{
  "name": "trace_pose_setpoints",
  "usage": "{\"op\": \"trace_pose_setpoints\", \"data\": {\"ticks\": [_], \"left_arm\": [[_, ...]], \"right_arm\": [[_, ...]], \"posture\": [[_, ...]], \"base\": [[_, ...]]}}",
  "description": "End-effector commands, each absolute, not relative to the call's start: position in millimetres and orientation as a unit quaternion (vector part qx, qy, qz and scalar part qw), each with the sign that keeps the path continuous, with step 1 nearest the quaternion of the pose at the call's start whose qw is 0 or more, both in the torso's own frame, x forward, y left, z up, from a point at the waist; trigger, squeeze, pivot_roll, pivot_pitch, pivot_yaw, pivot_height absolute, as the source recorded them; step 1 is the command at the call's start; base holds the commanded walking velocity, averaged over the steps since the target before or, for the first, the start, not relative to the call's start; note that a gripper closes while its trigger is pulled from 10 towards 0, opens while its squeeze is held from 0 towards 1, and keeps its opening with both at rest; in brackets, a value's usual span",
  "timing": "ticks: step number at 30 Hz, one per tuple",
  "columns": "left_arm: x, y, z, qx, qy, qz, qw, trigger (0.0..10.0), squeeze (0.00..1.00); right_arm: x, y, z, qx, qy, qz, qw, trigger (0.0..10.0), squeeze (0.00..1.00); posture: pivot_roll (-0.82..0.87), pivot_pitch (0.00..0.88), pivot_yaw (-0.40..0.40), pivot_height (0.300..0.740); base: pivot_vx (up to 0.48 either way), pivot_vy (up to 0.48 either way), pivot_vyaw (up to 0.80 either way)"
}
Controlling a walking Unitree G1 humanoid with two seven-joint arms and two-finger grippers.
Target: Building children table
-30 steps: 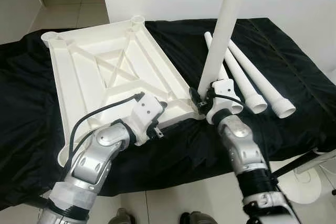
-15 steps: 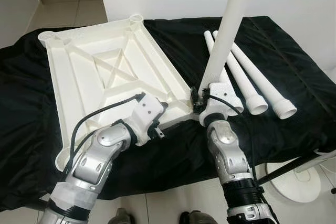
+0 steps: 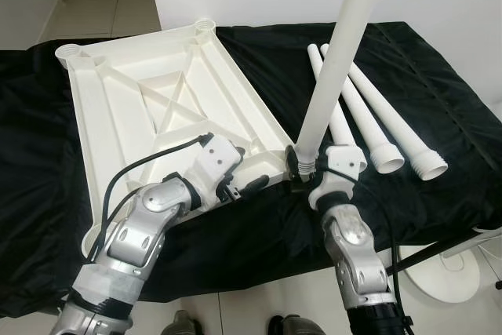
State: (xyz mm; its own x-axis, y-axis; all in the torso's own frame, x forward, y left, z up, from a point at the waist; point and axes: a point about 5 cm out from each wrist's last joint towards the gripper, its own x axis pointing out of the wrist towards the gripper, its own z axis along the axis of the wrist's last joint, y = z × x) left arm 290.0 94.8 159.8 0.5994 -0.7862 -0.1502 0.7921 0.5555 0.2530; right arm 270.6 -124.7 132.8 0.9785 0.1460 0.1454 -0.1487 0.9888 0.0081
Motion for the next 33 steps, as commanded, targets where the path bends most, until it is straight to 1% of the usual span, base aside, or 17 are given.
{"op": "trace_pose_setpoints", "data": {"ticks": [1,4,7,11,14,22,23,24,29,30,33], "left_arm": [[293.7,98.2,158.0,0.154,0.011,-0.415,0.897,10.0,0.00],[311.6,115.7,154.2,0.188,0.046,-0.353,0.915,10.0,0.00],[321.6,125.3,145.2,0.197,0.088,-0.309,0.926,10.0,0.00],[325.1,129.8,135.5,0.216,0.120,-0.289,0.925,10.0,0.00],[325.4,133.0,128.5,0.206,0.149,-0.281,0.926,10.0,0.00],[331.7,142.4,129.3,0.193,0.169,-0.247,0.935,10.0,0.00],[332.4,144.0,130.3,0.191,0.170,-0.242,0.936,3.8,0.00],[332.9,146.1,131.3,0.191,0.172,-0.236,0.937,2.6,0.00],[333.4,148.0,132.4,0.191,0.174,-0.230,0.938,2.6,0.00],[333.6,148.5,132.7,0.191,0.174,-0.229,0.939,0.0,0.00],[333.2,149.7,133.6,0.193,0.174,-0.231,0.938,0.0,0.00]], "right_arm": [[269.1,-124.6,134.0,0.014,-0.078,0.079,0.994,10.0,0.00],[258.4,-134.8,126.4,0.010,-0.067,0.080,0.995,10.0,0.00],[256.1,-139.6,125.2,0.003,-0.067,0.073,0.995,10.0,0.00],[256.2,-141.7,125.2,-0.001,-0.067,0.068,0.995,10.0,0.00],[257.3,-144.2,127.2,-0.002,-0.073,0.060,0.996,10.0,0.00],[257.8,-146.0,128.1,0.004,-0.076,0.046,0.996,10.0,0.00],[257.8,-145.7,127.5,0.004,-0.076,0.046,0.996,10.0,0.00],[258.0,-145.4,126.7,0.004,-0.075,0.045,0.996,10.0,0.00],[258.2,-145.3,125.9,0.003,-0.074,0.045,0.996,10.0,0.00],[258.4,-145.2,125.8,0.003,-0.074,0.044,0.996,10.0,0.00],[259.0,-144.9,125.8,0.003,-0.074,0.045,0.996,10.0,0.00]], "posture": [[-0.07,0.083,0.000,0.740],[-0.07,0.084,0.006,0.740],[-0.08,0.087,0.014,0.740],[-0.08,0.087,0.020,0.740],[-0.09,0.089,0.029,0.740],[-0.08,0.091,0.038,0.740],[-0.08,0.091,0.038,0.740],[-0.08,0.091,0.039,0.740],[-0.08,0.091,0.039,0.740],[-0.08,0.091,0.040,0.740],[-0.07,0.092,0.038,0.740]], "base": [[0.000,0.000,0.00],[0.000,0.000,0.00],[0.000,0.000,0.00],[0.000,0.000,0.00],[0.000,0.000,0.00],[0.000,0.000,0.00],[0.000,0.000,0.00],[0.000,0.000,0.00],[0.000,0.000,0.00],[0.000,0.000,0.00],[0.000,0.000,0.00]]}}
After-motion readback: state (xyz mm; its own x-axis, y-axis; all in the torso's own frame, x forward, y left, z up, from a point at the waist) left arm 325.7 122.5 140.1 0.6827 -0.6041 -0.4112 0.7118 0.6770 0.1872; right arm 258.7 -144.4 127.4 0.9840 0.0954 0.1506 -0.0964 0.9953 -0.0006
